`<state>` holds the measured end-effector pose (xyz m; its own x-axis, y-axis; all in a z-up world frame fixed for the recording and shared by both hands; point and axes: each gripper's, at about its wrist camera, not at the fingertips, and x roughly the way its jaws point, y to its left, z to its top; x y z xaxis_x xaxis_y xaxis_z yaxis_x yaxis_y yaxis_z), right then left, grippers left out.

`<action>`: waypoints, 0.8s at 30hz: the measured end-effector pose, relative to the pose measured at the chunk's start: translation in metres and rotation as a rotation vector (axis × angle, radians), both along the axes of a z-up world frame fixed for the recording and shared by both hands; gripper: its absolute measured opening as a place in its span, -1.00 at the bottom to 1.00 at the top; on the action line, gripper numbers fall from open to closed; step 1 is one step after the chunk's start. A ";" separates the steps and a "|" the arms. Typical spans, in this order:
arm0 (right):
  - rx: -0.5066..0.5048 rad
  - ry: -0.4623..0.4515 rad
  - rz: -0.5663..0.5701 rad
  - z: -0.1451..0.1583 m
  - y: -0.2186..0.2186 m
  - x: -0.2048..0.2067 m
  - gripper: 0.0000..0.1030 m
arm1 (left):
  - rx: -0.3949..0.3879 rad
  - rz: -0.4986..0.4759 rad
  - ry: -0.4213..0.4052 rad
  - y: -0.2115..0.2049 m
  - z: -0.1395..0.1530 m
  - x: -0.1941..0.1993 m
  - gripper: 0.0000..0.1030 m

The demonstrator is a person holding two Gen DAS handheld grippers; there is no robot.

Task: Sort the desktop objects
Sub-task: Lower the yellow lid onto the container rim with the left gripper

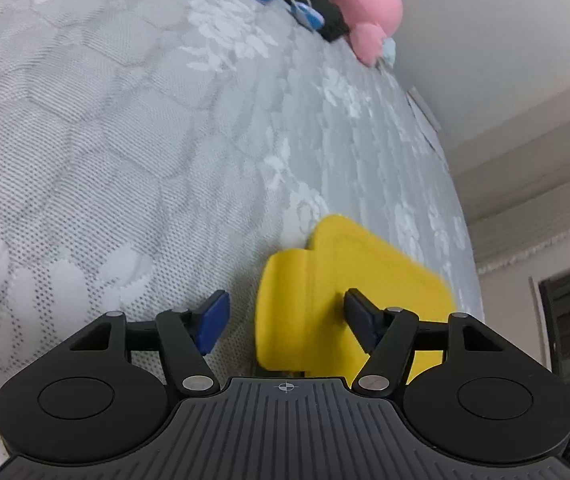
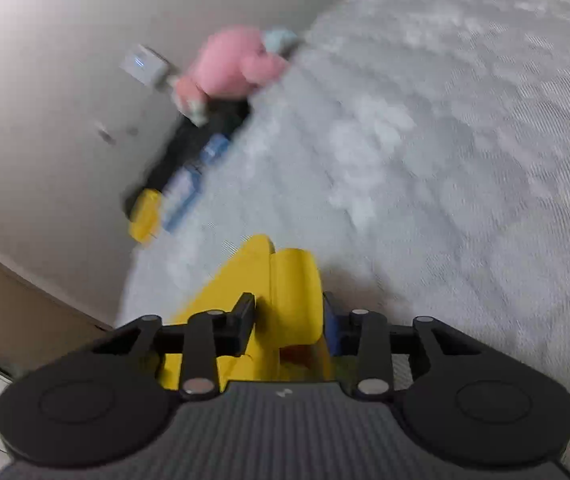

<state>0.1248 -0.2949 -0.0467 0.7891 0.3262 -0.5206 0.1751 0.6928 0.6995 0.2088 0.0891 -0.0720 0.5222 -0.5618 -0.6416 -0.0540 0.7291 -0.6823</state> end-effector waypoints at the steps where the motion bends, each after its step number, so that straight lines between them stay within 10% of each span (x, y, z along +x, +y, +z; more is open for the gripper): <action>1: -0.020 0.007 0.001 0.001 0.000 0.001 -0.29 | 0.002 -0.014 -0.003 -0.003 0.000 0.001 0.33; 24: -0.384 0.043 0.067 0.004 0.044 -0.003 -0.05 | 0.141 -0.063 -0.090 -0.024 -0.002 0.003 0.76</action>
<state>0.1222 -0.2507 -0.0427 0.7473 0.1514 -0.6470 0.1439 0.9137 0.3800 0.2115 0.0651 -0.0743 0.5479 -0.5029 -0.6685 0.0516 0.8180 -0.5730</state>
